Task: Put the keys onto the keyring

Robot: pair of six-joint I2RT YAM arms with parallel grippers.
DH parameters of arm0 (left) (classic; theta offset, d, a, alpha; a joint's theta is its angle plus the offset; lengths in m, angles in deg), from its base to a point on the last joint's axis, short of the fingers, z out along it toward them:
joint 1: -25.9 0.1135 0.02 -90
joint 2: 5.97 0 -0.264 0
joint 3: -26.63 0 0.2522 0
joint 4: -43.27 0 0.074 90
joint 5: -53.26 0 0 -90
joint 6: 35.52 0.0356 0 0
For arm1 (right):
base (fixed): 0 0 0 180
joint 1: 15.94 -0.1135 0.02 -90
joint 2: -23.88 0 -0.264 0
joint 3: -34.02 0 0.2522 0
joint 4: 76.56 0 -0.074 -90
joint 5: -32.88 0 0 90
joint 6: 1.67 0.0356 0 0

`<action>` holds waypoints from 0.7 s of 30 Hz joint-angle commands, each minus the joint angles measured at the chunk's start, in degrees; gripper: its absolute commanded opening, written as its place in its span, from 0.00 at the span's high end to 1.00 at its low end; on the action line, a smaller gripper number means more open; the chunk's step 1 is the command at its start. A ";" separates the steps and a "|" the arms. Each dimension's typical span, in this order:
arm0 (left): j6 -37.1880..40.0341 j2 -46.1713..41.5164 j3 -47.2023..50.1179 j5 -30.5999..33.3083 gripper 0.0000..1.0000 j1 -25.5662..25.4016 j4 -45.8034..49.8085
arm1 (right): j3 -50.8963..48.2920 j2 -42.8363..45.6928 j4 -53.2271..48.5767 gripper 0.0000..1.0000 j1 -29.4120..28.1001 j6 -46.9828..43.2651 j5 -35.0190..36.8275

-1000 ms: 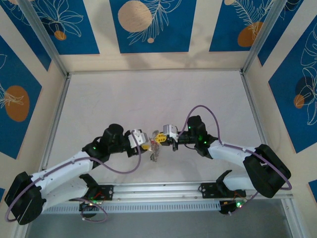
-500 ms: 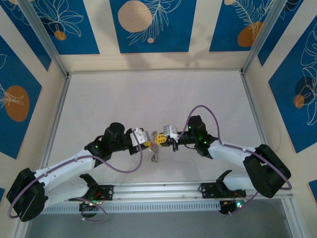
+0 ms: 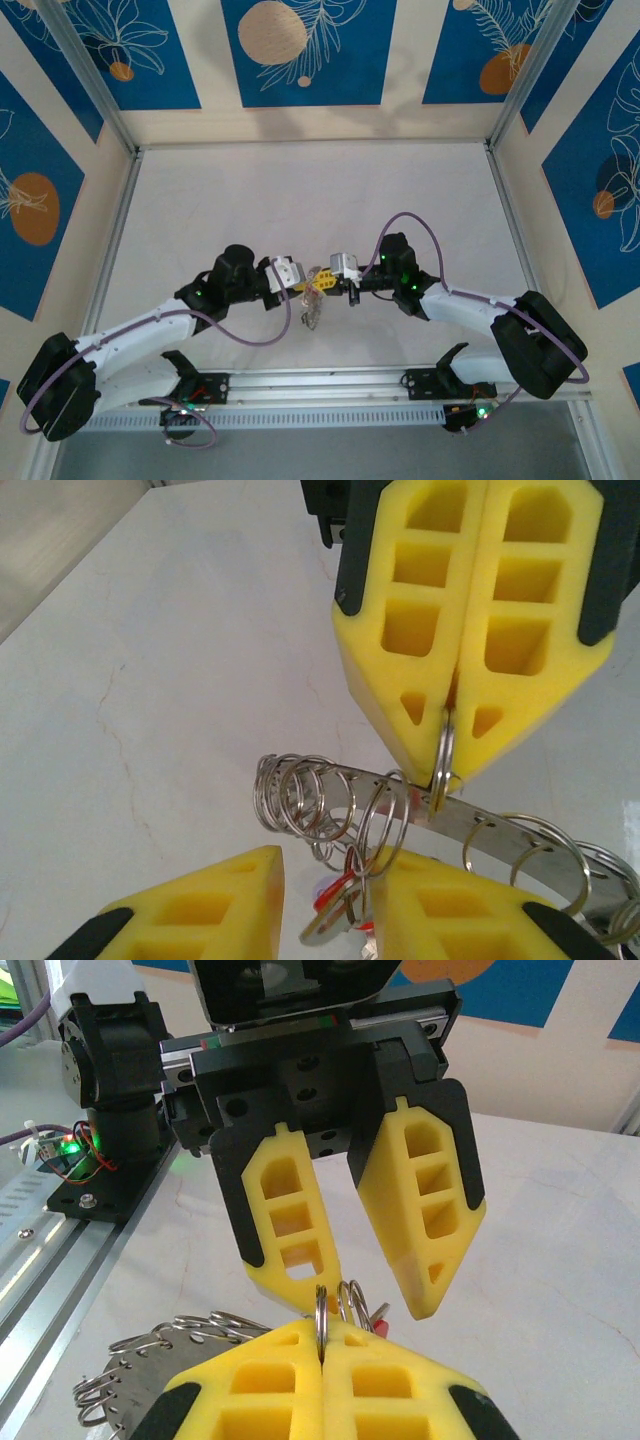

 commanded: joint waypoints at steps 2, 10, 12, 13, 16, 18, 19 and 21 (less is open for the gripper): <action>0.92 0.56 -2.20 -4.28 0.72 -0.33 -2.01 | -0.63 1.51 1.50 1.00 0.27 -0.36 -2.04; 2.57 0.48 -2.74 -5.80 0.92 -0.34 -0.30 | -1.03 1.89 1.52 1.00 0.32 -0.61 -2.09; 3.06 0.33 -3.17 -6.19 0.97 -0.30 0.54 | -0.99 1.93 0.94 1.00 0.27 -1.13 -2.87; 3.32 0.31 -3.38 -6.33 1.00 -0.30 0.91 | -0.75 1.90 0.06 1.00 0.19 -1.76 -3.36; 4.45 0.31 -4.31 -6.82 1.00 -0.30 2.71 | -0.63 2.13 -1.49 1.00 -0.50 -3.93 -2.88; 4.93 0.31 -4.78 -7.39 1.00 -0.29 3.45 | -0.64 2.79 -2.87 1.00 -0.84 -6.06 -1.91; 4.91 0.31 -4.96 -7.46 1.00 -0.32 3.52 | -0.60 3.01 -3.40 1.00 -0.95 -6.84 -1.40; 4.46 0.57 -5.69 -6.39 1.00 -0.33 4.26 | -0.90 3.86 -4.42 0.99 -1.20 -8.92 -0.26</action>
